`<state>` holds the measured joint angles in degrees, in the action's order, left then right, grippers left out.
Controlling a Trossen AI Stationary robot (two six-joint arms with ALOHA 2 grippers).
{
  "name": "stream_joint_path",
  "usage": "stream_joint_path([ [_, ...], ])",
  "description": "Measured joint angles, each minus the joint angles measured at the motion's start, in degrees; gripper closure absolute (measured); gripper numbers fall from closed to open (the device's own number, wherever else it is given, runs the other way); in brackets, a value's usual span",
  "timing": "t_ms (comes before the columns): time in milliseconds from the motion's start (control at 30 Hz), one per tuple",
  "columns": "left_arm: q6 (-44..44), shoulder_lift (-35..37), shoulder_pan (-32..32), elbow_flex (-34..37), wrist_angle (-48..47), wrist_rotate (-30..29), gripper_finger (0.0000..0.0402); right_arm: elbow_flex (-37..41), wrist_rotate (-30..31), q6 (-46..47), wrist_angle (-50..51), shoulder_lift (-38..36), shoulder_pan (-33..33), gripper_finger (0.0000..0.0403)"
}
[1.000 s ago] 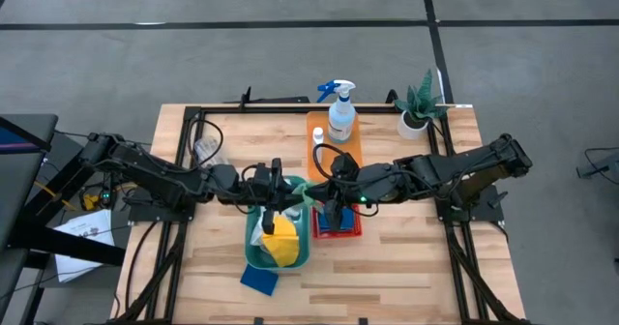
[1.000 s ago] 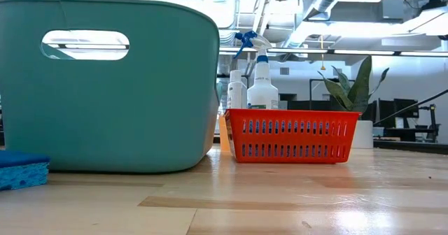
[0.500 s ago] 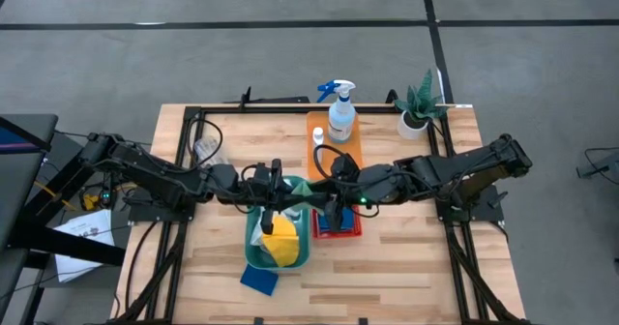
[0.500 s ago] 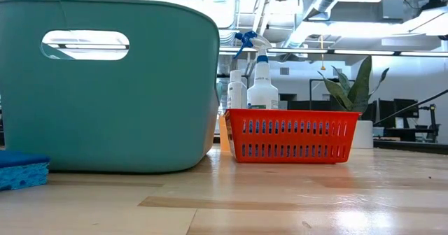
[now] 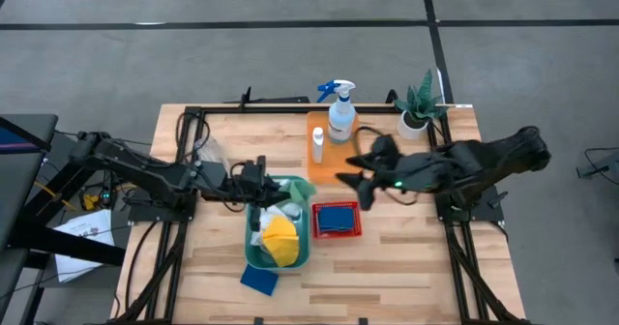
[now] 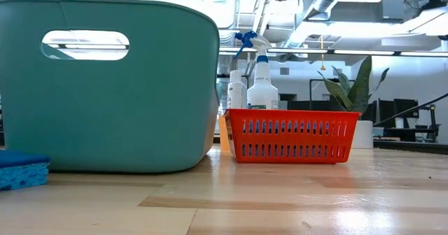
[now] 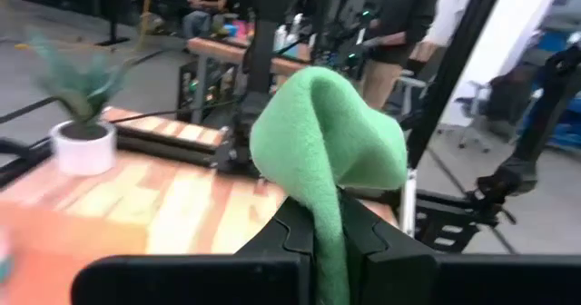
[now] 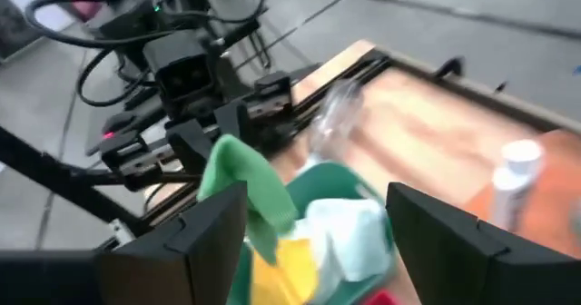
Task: Pick & Place Kitchen Items
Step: Put the green towel into the green bin
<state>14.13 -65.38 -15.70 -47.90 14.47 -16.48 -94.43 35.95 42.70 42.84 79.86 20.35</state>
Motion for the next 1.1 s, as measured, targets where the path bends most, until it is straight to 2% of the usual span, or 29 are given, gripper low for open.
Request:
stream_joint_path([
  [333, -0.2, 8.9, -1.0, 0.0, -12.6, -7.4, 0.0401, 0.0, 12.3, 0.9, 12.7, -9.1, 6.1, 0.0148],
  [567, 2.1, 9.9, -2.7, 0.0, -17.6, -8.5, 0.0401, 0.0, 19.5, 6.3, 19.3, -12.1, 9.9, 0.0148],
  [833, 8.0, 9.8, -5.7, 0.0, -22.6, -8.6, 0.0401, 0.0, 23.3, 14.2, 27.2, -12.5, 11.9, 0.0148],
  [1100, 14.2, 4.6, -7.7, -0.1, -22.6, -7.7, 0.0401, 0.0, 24.1, 15.0, 29.0, -12.5, 11.9, 0.0148],
])
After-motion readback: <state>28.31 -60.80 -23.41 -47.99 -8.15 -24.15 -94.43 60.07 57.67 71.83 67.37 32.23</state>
